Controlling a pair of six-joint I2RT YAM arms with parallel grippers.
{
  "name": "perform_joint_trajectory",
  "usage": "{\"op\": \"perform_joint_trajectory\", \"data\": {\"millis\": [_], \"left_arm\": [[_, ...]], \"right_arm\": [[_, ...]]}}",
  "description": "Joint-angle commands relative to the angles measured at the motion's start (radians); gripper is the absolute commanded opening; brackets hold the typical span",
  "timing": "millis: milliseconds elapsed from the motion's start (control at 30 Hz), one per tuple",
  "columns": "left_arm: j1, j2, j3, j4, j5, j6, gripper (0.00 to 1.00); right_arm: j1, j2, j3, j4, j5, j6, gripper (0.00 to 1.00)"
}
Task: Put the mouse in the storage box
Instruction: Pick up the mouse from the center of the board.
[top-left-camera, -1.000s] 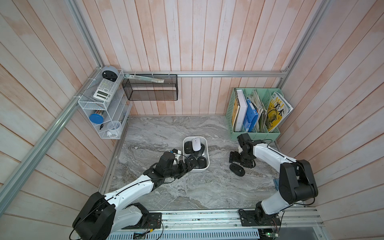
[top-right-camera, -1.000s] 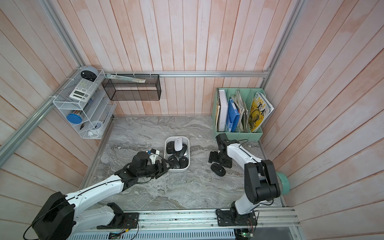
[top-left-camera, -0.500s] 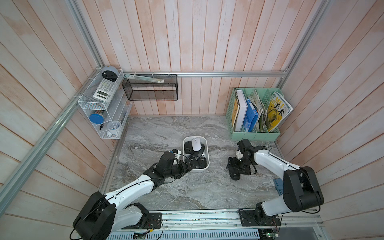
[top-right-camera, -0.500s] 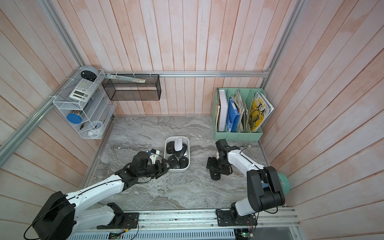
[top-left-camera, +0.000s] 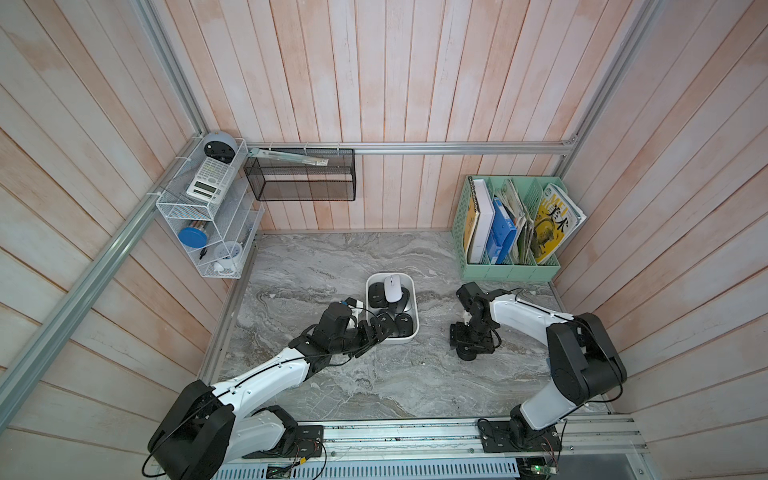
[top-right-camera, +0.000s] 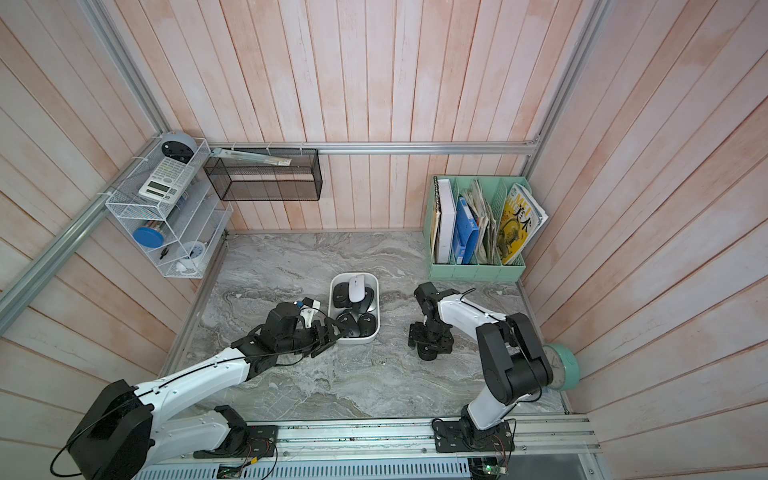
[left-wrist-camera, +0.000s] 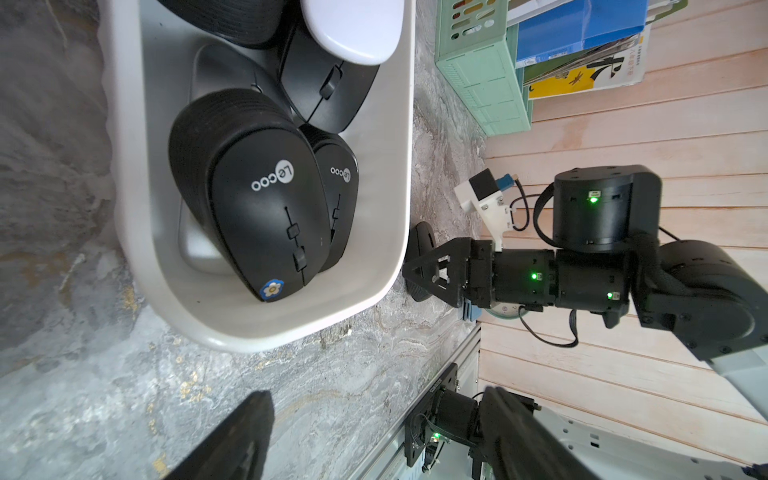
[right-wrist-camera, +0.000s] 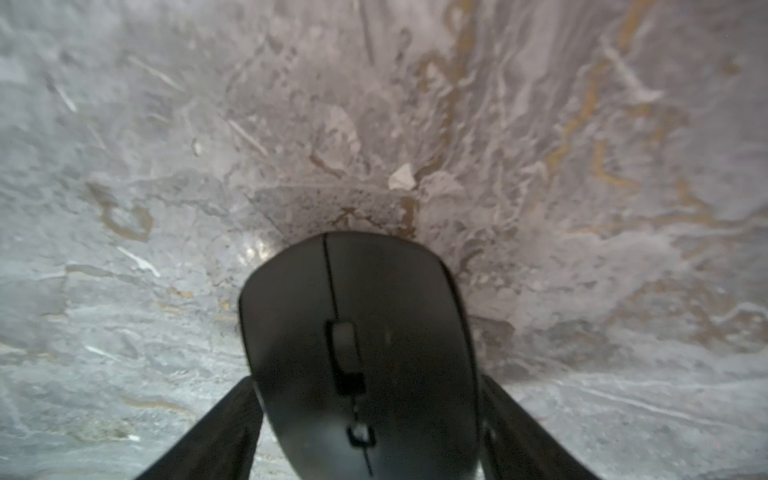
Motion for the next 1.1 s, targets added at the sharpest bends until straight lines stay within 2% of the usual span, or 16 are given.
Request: {"op": "perform_joint_trajectory", "data": {"millis": [0, 233, 433, 667, 733, 867, 1067], "left_arm": [[-0.005, 0.021, 0.011, -0.001, 0.007, 0.001, 0.84], [-0.086, 0.104, 0.061, 0.016, 0.033, 0.020, 0.84], [-0.165, 0.219, 0.135, 0.082, 0.022, -0.002, 0.83], [-0.187, 0.328, 0.127, 0.256, 0.033, -0.101, 0.83], [-0.179, 0.316, 0.110, 0.278, 0.021, -0.114, 0.83], [-0.124, 0.220, 0.092, 0.212, 0.015, -0.092, 0.83], [0.062, -0.016, 0.082, -0.080, 0.004, 0.025, 0.84]], "right_arm": [[0.016, 0.028, 0.014, -0.016, 0.015, 0.009, 0.72], [0.058, 0.009, 0.011, 0.011, 0.027, 0.026, 0.60], [0.165, 0.004, 0.088, -0.010, 0.026, 0.053, 0.59], [0.216, -0.045, 0.157, -0.051, 0.009, 0.085, 0.60], [0.226, -0.051, 0.191, -0.070, 0.017, 0.081, 0.59], [0.246, -0.043, 0.284, -0.100, 0.020, 0.068, 0.59], [0.292, 0.061, 0.461, -0.124, 0.021, 0.026, 0.59]]}}
